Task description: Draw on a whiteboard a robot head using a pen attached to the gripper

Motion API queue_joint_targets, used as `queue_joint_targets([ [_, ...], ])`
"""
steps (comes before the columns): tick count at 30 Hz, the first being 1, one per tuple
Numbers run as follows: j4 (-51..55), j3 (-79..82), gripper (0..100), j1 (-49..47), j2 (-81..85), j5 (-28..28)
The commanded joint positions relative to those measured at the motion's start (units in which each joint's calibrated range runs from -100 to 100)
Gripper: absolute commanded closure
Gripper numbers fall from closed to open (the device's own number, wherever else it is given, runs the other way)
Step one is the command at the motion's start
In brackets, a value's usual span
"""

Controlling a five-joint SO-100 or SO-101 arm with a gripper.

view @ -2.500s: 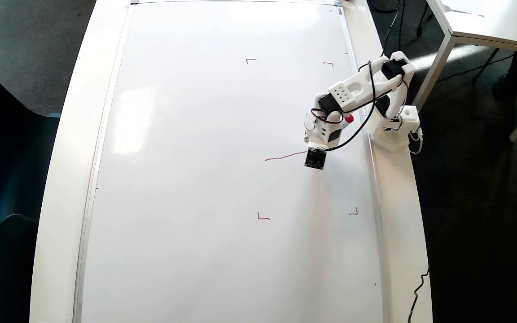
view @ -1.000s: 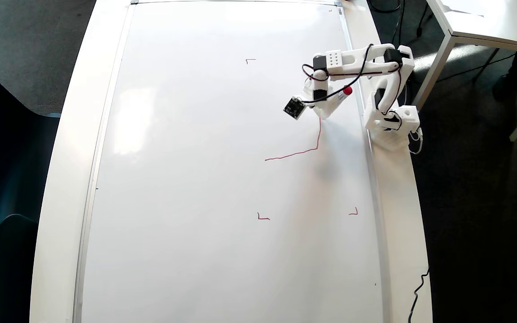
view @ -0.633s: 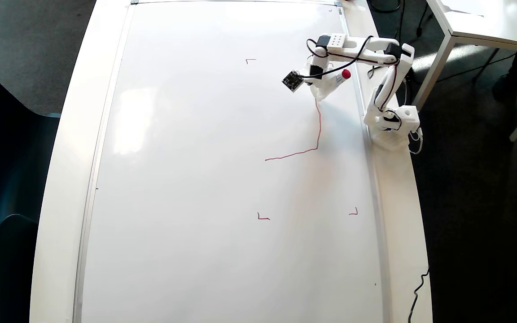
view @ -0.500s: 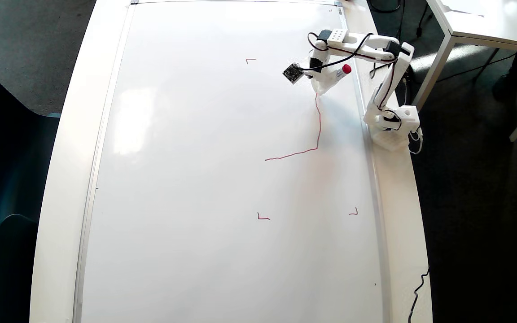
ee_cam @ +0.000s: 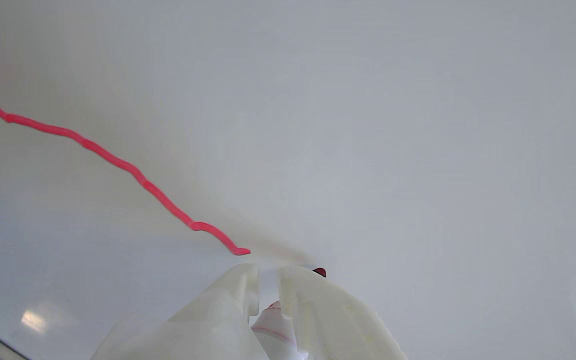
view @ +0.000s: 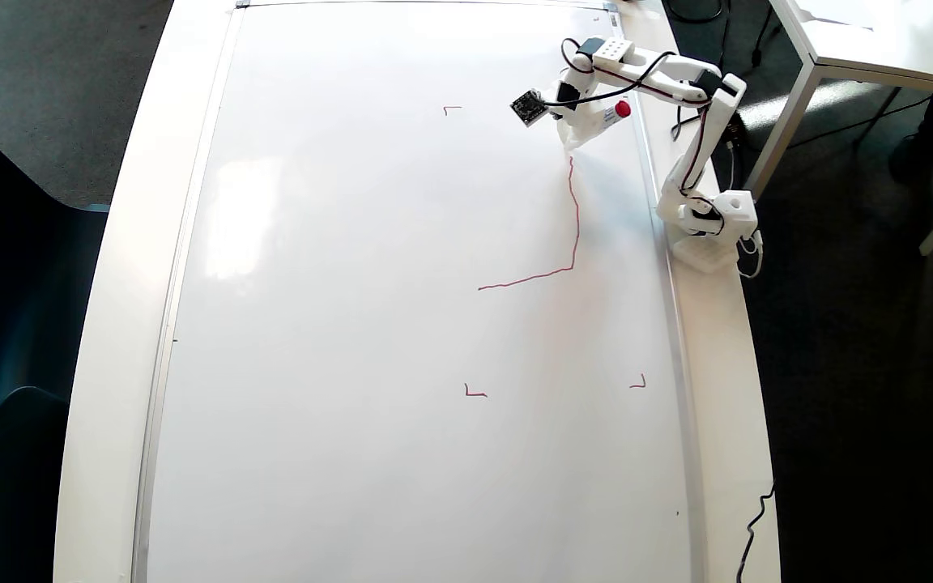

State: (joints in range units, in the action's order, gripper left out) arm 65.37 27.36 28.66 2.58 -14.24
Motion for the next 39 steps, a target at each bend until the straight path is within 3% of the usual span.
queue_joint_targets([
  [1, 0.3, -1.4, 99, 0.1, 0.2, 0.0],
  [19, -0.2, 2.6, 99, -0.8, -1.2, -1.5],
  [28, -4.1, -4.6, 99, -1.5, -8.1, -1.6],
  [39, -9.2, -15.3, 99, -9.9, -14.8, -2.1],
])
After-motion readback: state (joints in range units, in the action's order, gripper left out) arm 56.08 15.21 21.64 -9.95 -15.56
